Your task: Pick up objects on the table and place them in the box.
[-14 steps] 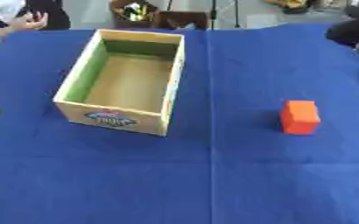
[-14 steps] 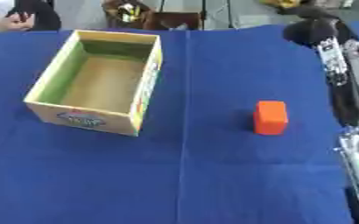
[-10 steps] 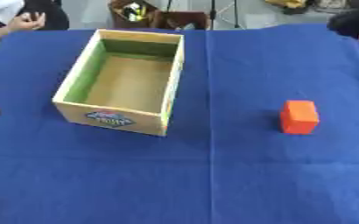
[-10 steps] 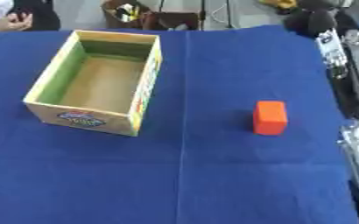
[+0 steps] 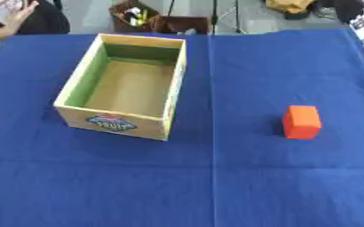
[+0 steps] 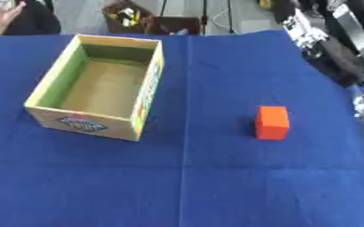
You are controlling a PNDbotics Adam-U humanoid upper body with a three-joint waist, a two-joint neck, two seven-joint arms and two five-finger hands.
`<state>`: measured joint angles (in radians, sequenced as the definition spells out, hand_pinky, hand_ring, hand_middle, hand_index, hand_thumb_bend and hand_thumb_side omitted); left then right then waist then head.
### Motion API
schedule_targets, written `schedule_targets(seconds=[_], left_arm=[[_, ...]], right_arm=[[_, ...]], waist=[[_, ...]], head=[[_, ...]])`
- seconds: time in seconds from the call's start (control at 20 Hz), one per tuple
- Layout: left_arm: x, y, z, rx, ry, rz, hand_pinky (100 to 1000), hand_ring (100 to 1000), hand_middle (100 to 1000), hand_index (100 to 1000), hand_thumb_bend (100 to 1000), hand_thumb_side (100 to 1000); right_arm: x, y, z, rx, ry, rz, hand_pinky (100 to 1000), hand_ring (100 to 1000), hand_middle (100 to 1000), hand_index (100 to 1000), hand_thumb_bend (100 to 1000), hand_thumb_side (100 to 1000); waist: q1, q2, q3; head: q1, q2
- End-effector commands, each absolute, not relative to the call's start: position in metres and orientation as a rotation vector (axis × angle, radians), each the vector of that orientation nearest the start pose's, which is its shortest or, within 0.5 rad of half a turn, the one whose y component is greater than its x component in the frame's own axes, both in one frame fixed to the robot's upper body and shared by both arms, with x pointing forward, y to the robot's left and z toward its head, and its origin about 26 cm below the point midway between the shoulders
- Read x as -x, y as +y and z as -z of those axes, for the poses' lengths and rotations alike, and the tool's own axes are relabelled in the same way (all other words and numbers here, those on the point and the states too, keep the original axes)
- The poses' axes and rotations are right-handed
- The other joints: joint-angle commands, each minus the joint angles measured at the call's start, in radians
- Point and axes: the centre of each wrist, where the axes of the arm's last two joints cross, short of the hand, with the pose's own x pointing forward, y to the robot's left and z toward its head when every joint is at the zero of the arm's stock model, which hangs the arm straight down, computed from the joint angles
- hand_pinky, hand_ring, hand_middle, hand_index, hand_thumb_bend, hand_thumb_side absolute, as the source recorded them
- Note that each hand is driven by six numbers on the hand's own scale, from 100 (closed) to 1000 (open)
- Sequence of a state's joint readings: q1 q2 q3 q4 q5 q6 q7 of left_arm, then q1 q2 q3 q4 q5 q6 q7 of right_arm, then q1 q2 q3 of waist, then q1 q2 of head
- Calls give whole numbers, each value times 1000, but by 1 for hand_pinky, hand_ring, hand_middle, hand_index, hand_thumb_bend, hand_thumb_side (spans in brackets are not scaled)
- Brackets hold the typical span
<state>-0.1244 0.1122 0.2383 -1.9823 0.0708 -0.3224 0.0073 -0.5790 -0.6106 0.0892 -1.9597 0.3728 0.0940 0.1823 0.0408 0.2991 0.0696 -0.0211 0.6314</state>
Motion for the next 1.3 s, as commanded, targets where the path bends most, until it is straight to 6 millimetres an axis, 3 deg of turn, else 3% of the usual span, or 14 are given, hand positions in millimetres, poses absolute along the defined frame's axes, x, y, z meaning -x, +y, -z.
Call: schedule_targets(seconds=[0.05,0.4,0.95,1.05,1.2,1.3], left_arm=[[-274,304,-144,-220,-2449,-41,427,628,548,818,374,847],[-273,303,-141,-214,-2443,-41,427,628,548,818,379,851],[-273,304,-141,-226,-2446,-46,427,627,548,818,380,849],[-273,304,-141,-227,-2444,-46,427,627,548,818,380,849],[-273,304,-141,-228,-2442,-46,427,627,548,818,380,848],[-272,304,-140,-229,-2442,-45,427,626,548,818,380,848]], right_arm=[[-316,-259,-307,849,-2119,-1202,826,799,755,901,321,1000],[-325,-263,-324,983,-1987,-1398,840,822,765,892,434,1000],[-332,-272,-342,1009,-1790,-1686,869,869,808,949,607,1000],[-334,-273,-345,1007,-1745,-1735,870,875,814,954,628,971],[-336,-274,-347,1004,-1664,-1807,881,894,835,974,681,790],[-338,-274,-347,995,-1585,-1867,889,906,848,987,668,695]], waist=[[6,-20,-10],[33,-16,-40],[31,-10,-32],[30,-9,-31],[31,-8,-31],[31,-7,-32]], head=[[-1,-15],[4,-25],[17,-18],[20,-3],[27,27],[31,40]])
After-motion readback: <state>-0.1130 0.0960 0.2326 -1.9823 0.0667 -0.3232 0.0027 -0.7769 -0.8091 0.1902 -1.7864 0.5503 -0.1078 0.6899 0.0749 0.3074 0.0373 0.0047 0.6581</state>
